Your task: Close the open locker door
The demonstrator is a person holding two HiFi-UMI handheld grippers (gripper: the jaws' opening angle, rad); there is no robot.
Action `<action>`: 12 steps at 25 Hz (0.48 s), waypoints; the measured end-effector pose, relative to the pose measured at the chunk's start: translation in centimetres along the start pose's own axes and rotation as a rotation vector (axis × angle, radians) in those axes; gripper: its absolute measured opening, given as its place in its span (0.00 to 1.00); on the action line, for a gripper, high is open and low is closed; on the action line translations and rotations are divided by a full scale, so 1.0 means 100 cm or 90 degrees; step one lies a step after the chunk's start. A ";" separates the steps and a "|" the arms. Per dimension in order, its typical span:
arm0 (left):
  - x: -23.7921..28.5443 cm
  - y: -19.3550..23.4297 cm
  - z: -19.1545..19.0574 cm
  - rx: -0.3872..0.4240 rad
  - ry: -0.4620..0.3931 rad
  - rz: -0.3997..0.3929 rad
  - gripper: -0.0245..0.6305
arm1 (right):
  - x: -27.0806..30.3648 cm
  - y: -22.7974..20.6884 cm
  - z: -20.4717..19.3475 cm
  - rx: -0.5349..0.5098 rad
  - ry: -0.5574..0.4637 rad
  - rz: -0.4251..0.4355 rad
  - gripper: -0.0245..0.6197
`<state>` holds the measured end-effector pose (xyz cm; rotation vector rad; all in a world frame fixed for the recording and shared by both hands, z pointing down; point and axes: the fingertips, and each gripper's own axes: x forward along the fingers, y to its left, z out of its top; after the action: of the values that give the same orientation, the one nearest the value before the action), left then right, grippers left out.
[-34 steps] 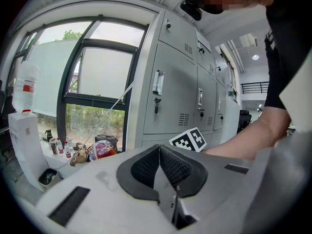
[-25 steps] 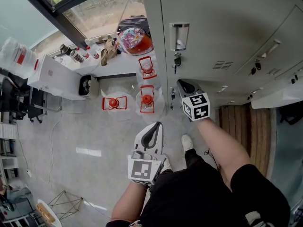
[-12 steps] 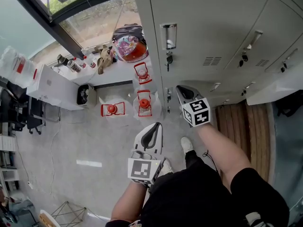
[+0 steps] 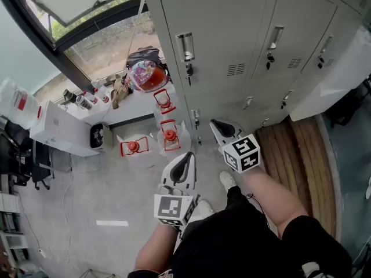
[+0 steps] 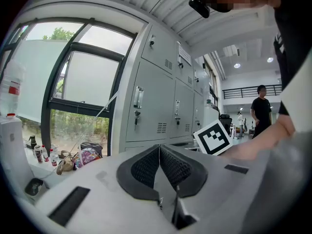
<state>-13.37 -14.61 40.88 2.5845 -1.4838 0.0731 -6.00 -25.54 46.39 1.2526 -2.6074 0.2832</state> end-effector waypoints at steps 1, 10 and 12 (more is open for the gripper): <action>-0.003 -0.002 -0.001 -0.001 -0.001 -0.005 0.07 | -0.010 0.004 0.002 -0.001 -0.006 -0.002 0.12; -0.029 -0.027 -0.007 0.003 0.004 -0.044 0.07 | -0.090 0.036 0.008 0.025 -0.039 -0.023 0.12; -0.031 -0.033 -0.007 0.002 0.005 -0.051 0.07 | -0.105 0.039 0.008 0.031 -0.045 -0.027 0.12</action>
<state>-12.05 -10.23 40.84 2.6403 -1.3763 0.0753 -2.82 -15.60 42.28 1.3563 -2.6436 0.3031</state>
